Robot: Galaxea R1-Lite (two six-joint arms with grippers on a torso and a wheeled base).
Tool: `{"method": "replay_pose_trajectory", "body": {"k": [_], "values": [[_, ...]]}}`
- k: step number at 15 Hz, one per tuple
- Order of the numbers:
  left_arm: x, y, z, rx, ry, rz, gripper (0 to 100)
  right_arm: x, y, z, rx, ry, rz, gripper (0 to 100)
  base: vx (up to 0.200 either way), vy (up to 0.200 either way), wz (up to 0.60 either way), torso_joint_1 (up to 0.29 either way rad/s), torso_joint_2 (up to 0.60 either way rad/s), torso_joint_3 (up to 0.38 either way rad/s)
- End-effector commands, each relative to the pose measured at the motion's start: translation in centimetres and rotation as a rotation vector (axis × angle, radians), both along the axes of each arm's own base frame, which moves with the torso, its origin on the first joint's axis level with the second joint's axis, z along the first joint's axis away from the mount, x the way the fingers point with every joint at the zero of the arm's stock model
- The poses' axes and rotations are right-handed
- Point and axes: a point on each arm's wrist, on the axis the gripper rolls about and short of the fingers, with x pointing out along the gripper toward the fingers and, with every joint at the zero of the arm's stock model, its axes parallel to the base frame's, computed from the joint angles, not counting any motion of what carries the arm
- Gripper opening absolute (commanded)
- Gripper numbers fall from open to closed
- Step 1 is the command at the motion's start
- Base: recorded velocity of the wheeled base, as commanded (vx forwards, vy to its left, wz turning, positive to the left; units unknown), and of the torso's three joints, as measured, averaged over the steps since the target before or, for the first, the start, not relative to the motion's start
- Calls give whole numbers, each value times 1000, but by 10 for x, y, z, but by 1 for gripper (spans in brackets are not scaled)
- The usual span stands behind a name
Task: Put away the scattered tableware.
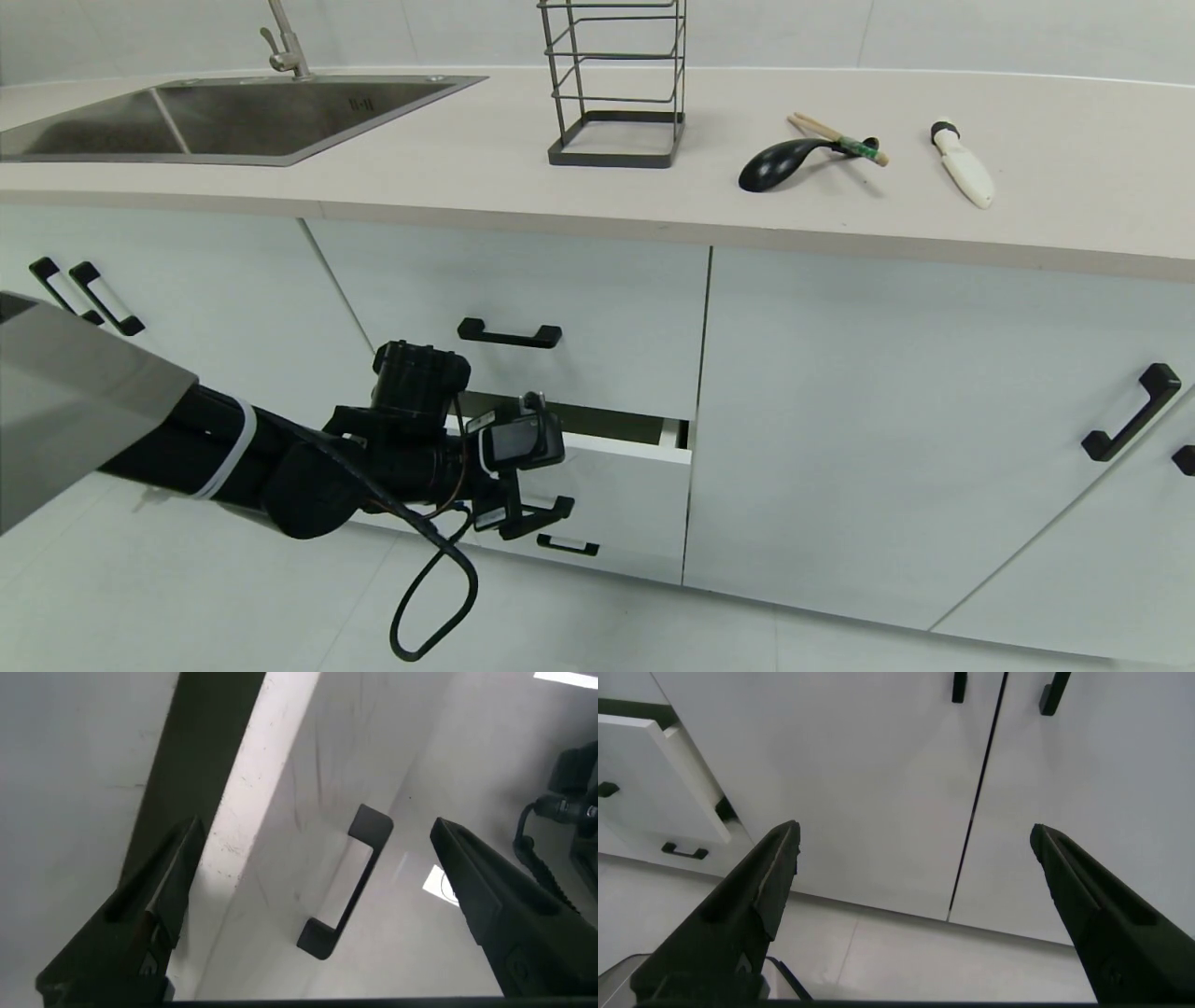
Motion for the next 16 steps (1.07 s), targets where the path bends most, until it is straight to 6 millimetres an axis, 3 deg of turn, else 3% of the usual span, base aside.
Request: {"method": "replay_pose_trajectory", "body": {"k": [1,3,7,10,12,16], "values": [[-12,5,2,4,11,1,100,0,0,0,0,1,0,100,0,0,0,0,0,0],[-27,9,5,3,21,-5,100,0,0,0,0,1,0,100,0,0,0,0,0,0],[-87,25,15,6,37,-31,100,0,0,0,0,1,0,100,0,0,0,0,0,0],[-121,37,15,1,63,-16,100,0,0,0,0,1,0,100,0,0,0,0,0,0],[-133,41,16,-14,72,4,100,0,0,0,0,1,0,100,0,0,0,0,0,0],[-133,41,16,-10,71,11,100,0,0,0,0,1,0,100,0,0,0,0,0,0]]}}
